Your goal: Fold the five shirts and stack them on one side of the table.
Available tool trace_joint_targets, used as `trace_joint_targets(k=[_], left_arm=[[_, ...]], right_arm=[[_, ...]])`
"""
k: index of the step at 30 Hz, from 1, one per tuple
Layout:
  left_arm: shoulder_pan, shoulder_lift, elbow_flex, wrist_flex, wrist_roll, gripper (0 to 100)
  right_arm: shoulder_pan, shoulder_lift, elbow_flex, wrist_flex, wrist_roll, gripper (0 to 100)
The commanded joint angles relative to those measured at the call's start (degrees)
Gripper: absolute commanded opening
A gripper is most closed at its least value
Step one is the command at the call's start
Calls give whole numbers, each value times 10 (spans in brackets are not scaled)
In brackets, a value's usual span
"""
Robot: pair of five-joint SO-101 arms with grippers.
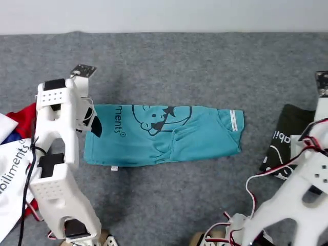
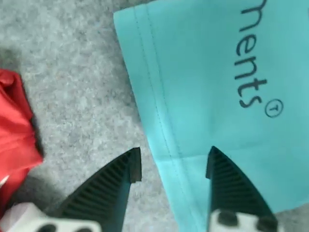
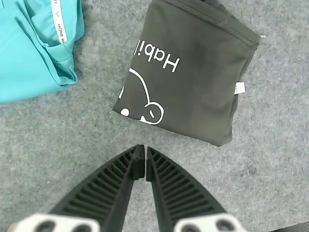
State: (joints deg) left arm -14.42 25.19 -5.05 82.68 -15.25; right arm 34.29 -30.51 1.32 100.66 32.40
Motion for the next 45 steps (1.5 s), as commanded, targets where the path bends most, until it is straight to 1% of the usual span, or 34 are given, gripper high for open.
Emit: trace_joint_targets(k=[1, 4, 9, 12, 17, 21, 24, 30, 35, 38, 42, 43, 45], left_arm=[[-2, 9, -5, -17, -6, 238], [-4, 61, -24, -12, -4, 236], [4, 120, -103, 38, -3, 230], [14, 151, -129, 48, -3, 161], [30, 188, -169, 76, -7, 0], [31, 180, -170, 81, -6, 4], [24, 152, -170, 101, -7, 4], [-40, 73, -171, 103, -8, 4], [-73, 40, -171, 107, -47, 4], [-61, 38, -172, 128, -50, 4], [-10, 31, -184, 176, -47, 4], [6, 24, -185, 178, -42, 4], [35, -1, -186, 178, -10, 4]], right_arm=[[-6, -16, -6, 5, 4, 23], [-6, -17, -6, 5, 4, 23], [-6, -17, -6, 5, 4, 23], [-6, -17, -6, 5, 4, 23], [-4, -17, -6, 5, 4, 23], [-3, -18, -7, 5, 5, 23], [-3, -18, -7, 5, 5, 23], [-3, -18, -7, 5, 5, 23], [-3, -18, -7, 5, 5, 23], [-5, -18, -7, 5, 5, 23], [-5, -18, -7, 5, 5, 23], [-5, -18, -7, 5, 5, 23], [-5, -18, -7, 5, 5, 23]])
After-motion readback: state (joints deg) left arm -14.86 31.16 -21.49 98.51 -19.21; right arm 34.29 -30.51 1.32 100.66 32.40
